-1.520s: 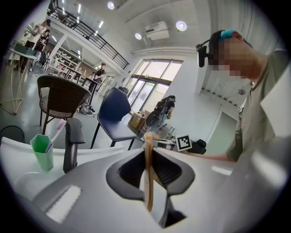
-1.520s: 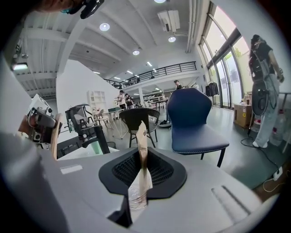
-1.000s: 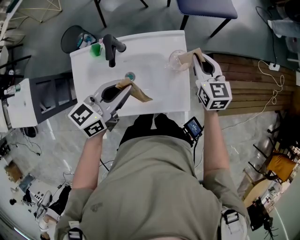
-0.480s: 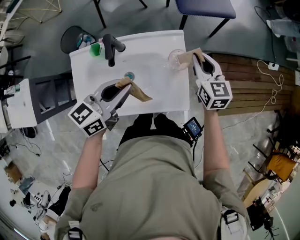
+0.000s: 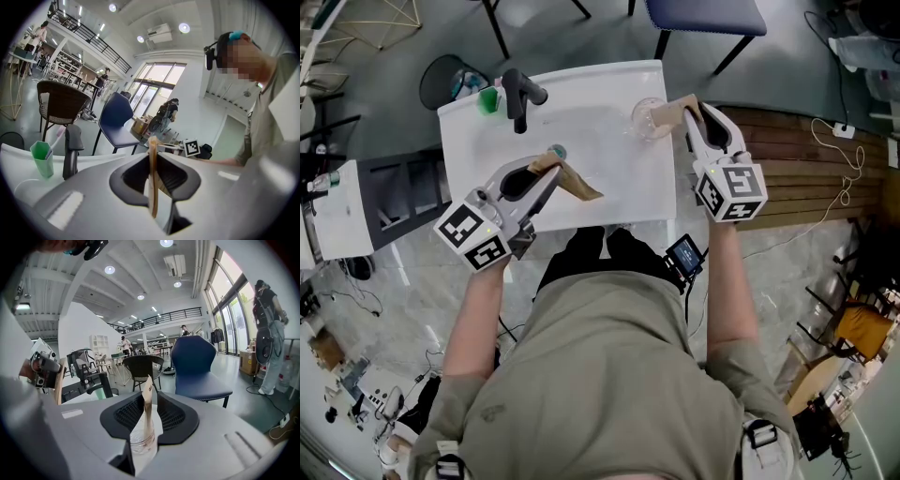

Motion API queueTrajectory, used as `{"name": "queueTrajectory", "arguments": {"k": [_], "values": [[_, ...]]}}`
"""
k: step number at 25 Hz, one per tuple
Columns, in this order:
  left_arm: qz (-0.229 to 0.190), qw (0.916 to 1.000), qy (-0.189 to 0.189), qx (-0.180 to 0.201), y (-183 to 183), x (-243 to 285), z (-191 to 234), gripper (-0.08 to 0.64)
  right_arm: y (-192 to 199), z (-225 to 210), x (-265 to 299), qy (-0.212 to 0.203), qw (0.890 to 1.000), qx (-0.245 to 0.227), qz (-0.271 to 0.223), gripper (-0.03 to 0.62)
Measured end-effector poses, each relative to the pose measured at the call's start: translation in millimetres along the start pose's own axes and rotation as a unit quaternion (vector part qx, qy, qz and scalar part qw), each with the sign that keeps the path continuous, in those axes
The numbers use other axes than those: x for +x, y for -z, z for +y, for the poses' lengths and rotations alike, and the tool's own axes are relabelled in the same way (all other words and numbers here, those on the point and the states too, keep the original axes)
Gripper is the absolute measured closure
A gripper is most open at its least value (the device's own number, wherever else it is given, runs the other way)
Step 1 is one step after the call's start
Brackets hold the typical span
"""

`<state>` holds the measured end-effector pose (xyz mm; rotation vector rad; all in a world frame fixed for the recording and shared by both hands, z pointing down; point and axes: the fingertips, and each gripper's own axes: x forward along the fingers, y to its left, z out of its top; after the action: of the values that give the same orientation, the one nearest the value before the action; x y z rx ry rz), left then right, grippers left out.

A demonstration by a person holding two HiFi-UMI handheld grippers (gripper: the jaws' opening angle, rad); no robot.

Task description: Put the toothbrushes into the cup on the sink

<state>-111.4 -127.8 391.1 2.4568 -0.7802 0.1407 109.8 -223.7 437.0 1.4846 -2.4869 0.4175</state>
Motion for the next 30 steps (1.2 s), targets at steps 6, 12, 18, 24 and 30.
{"name": "queueTrajectory", "arguments": {"k": [6,12,18,24,30], "values": [[-0.004,1.0,0.002,0.008,-6.5,1.2,-5.0,0.508,-13.4,3.3,-12.2,-0.001,1.0,-0.003,-0.015,0.518],[-0.007,0.9999,0.003,0.013,-10.4,2.2,-7.7,0.508,-22.6,7.5,-25.3,-0.006,1.0,0.0,-0.028,0.518],[-0.01,0.9997,0.008,0.023,-16.6,2.7,-13.3,0.508,-32.7,10.8,-42.0,-0.007,0.999,0.012,-0.045,0.518],[-0.013,0.9991,0.012,0.039,-25.8,5.8,-18.9,0.508,-38.6,9.4,-63.0,-0.003,0.998,0.028,-0.062,0.519],[-0.016,0.9978,0.02,0.061,-44.1,15.6,-20.8,0.508,-33.7,3.9,-77.9,0.008,0.997,0.042,-0.063,0.518]]}}
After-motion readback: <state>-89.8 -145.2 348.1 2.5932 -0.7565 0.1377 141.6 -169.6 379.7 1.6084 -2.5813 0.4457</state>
